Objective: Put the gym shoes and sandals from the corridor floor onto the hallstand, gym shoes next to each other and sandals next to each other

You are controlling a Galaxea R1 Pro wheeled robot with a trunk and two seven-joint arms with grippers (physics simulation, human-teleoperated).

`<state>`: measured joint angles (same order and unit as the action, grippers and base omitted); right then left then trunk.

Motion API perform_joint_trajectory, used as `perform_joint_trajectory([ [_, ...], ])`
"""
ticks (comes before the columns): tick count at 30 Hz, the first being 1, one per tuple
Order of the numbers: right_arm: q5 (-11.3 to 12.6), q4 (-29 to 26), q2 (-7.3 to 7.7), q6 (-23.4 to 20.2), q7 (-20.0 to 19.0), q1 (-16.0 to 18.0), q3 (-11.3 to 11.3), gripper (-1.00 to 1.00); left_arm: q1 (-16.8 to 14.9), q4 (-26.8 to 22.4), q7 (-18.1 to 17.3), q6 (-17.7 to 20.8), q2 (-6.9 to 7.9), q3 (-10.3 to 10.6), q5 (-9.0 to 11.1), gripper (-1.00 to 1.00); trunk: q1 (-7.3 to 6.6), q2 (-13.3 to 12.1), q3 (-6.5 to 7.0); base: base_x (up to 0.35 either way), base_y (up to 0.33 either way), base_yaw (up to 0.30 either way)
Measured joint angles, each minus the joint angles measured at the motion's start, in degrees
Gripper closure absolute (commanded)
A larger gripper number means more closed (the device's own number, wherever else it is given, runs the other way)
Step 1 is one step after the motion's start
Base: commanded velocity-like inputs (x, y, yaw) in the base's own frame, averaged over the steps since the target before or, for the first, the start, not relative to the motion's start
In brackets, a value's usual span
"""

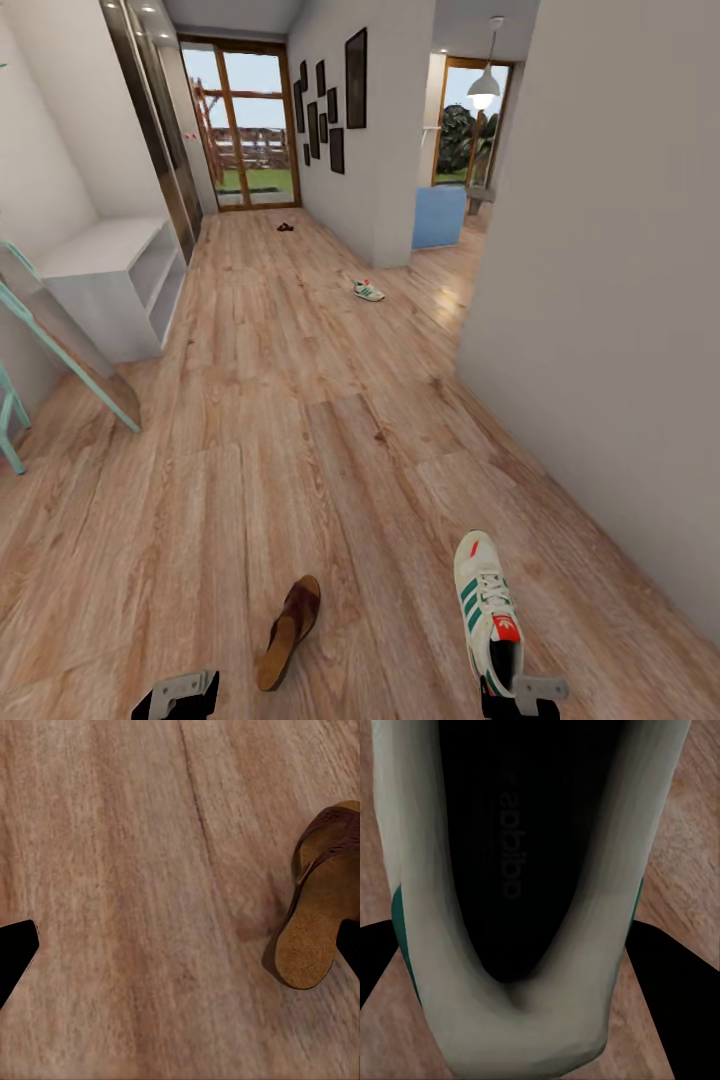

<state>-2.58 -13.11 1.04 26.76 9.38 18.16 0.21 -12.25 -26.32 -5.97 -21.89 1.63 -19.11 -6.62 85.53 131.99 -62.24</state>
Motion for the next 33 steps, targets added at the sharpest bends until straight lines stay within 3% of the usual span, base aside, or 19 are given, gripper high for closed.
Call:
perform_joint_trajectory([
  [10, 0.17, -0.04, -0.13, 0.01, 0.08, 0.00, -0.04, 1.00, -0.01, 0.01, 0.00, 0.01, 0.00, 0.00, 0.00, -1.00, 0.00, 0.00, 0.00, 0.000, 0.020, -0.018],
  [25, 0.19, -0.17, -0.09, -0.02, 0.09, 0.01, -0.10, 1.00, -0.27, 0.03, -0.13, 0.53, 0.42, -0.03, -0.04, -1.00, 0.00, 0.00, 0.00, 0.000, 0.000, -0.188],
  [28, 0.16, -0.43, -0.12, -0.08, 0.00, 0.03, -0.09, 1.00, -0.56, 0.11, -0.41, 1.37, 2.25, 0.15, 0.00, -1.00, 0.00, 0.00, 0.00, 0.000, 0.000, -0.018],
  [30, -0.01, -4.60, -0.05, -0.34, -0.14, 0.14, -0.08, 1.00, -3.60, -0.05, -2.67, 7.63, 5.09, 2.04, -1.59, -1.00, 0.00, 0.00, 0.01, 0.000, 0.000, -0.003],
  [33, -0.12, -10.69, 0.05, -1.88, -0.34, 0.24, -0.02, 1.00, -7.38, 0.01, -5.02, 12.76, 5.61, 3.52, -3.09, -1.00, 0.00, 0.00, 0.01, 0.000, 0.000, -0.001],
])
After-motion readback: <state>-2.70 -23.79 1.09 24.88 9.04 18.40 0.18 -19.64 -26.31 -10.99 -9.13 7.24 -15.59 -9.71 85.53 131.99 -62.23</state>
